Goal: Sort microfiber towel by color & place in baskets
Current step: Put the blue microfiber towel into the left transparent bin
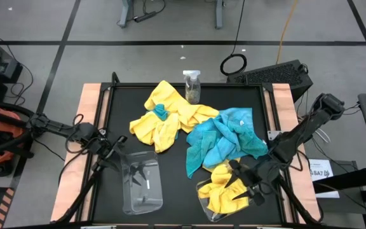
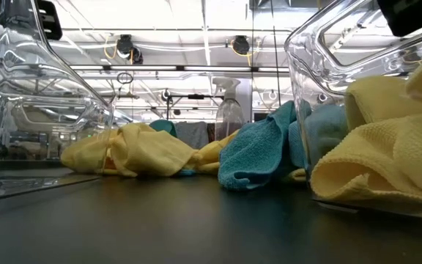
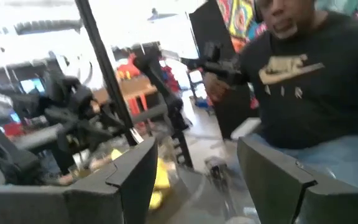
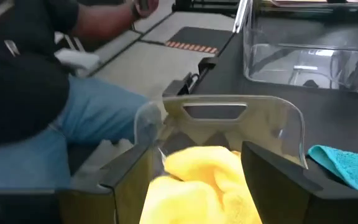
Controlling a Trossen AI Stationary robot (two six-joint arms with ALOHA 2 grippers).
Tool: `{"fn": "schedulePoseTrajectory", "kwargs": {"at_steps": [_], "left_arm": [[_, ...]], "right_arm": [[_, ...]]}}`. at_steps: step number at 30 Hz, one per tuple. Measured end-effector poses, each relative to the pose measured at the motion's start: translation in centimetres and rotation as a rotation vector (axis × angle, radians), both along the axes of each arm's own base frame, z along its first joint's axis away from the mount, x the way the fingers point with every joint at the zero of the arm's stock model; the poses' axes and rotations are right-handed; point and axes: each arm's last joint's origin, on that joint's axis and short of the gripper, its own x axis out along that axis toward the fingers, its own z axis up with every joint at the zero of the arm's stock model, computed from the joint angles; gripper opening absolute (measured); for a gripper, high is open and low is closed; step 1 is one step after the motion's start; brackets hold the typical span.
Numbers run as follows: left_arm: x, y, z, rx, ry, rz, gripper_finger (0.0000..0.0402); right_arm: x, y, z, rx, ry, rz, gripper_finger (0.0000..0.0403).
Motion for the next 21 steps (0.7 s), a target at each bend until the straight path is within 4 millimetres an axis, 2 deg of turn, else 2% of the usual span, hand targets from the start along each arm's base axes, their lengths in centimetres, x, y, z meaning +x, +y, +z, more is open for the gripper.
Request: {"fn": "schedulePoseTrajectory", "kwargs": {"at_steps": [4,8,12,16,19,21], "left_arm": [[-0.2,0.0,0.7,-0.067,-0.026,-0.02,0.0228],[-0.2,0.2,1.2,-0.141,-0.034,0.031,0.0228],[0.0,0.9,1.9,-0.263,-0.081,0.267,0.0228],[-0.4,1.8,3.2,-0.403,-0.208,0.526,0.0228],[-0.2,2.2,3.8,-0.381,-0.195,0.673,0.0228],[0.2,2.4,4.4,-0.356,-0.125,0.784,0.0228]], "right_arm": [[-0.3,-0.3,0.6,0.041,0.002,-0.015,0.0238],[-0.8,-0.9,1.0,0.027,0.006,-0.037,0.0238],[-1.2,-1.5,1.1,-0.001,0.017,-0.076,0.0238],[-1.4,-1.7,1.1,-0.019,0.021,-0.106,0.0238],[-1.4,-1.8,1.0,-0.03,0.02,-0.125,0.0238],[-1.4,-1.8,1.0,-0.034,0.018,-0.134,0.0238]]}}
